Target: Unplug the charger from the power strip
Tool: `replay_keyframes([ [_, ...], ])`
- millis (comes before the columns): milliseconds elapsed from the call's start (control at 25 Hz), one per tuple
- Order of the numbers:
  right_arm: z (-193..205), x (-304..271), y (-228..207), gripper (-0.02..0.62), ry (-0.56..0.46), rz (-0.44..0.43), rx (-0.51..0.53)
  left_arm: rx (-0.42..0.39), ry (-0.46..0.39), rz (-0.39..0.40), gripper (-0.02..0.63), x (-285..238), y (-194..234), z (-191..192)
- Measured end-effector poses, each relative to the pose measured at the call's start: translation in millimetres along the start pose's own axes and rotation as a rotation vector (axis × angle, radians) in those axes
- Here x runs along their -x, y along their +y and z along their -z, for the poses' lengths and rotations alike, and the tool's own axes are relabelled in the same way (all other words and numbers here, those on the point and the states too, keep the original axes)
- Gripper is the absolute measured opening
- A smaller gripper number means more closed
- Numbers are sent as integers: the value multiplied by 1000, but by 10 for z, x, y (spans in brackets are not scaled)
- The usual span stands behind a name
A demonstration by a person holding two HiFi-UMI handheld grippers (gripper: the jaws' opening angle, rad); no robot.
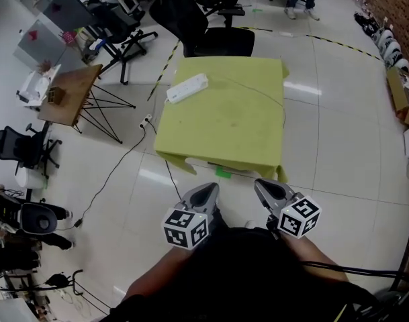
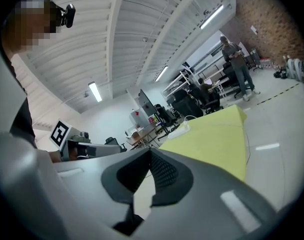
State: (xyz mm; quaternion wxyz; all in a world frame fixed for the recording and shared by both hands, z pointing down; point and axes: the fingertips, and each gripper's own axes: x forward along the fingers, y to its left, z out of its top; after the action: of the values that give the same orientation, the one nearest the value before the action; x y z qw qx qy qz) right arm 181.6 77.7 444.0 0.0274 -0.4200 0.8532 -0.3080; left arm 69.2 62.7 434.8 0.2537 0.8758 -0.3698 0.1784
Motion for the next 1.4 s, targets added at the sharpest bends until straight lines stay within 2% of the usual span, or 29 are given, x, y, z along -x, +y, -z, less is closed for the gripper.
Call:
replay_keyframes([
  [240, -174, -611, -122, 3, 13, 31, 30, 20, -16, 23, 5, -225, 608, -203],
  [560, -545, -1657, -45, 3, 46, 109, 88, 30, -38, 96, 5, -418, 1683, -766],
  [720, -576, -2210, -3, 3, 84, 142, 96, 28, -27, 129, 5, -473, 2241, -935],
  [880, -565, -2665, 18, 3, 126, 165, 111, 18, 11, 170, 5, -549, 2663, -948],
  [1000, -575, -2937, -22, 3, 160, 173, 124, 33, 57, 185, 5, -643, 2908, -891],
  [1120, -638, -3119, -134, 3, 182, 185, 119, 75, 55, 196, 5, -690, 3050, -895],
  [1240, -723, -3310, -328, 3, 203, 189, 89, 99, 65, 195, 5, -783, 3198, -877],
  [1400, -806, -3492, -693, 3, 259, 209, 105, 112, 73, 173, 5, -927, 3362, -864],
])
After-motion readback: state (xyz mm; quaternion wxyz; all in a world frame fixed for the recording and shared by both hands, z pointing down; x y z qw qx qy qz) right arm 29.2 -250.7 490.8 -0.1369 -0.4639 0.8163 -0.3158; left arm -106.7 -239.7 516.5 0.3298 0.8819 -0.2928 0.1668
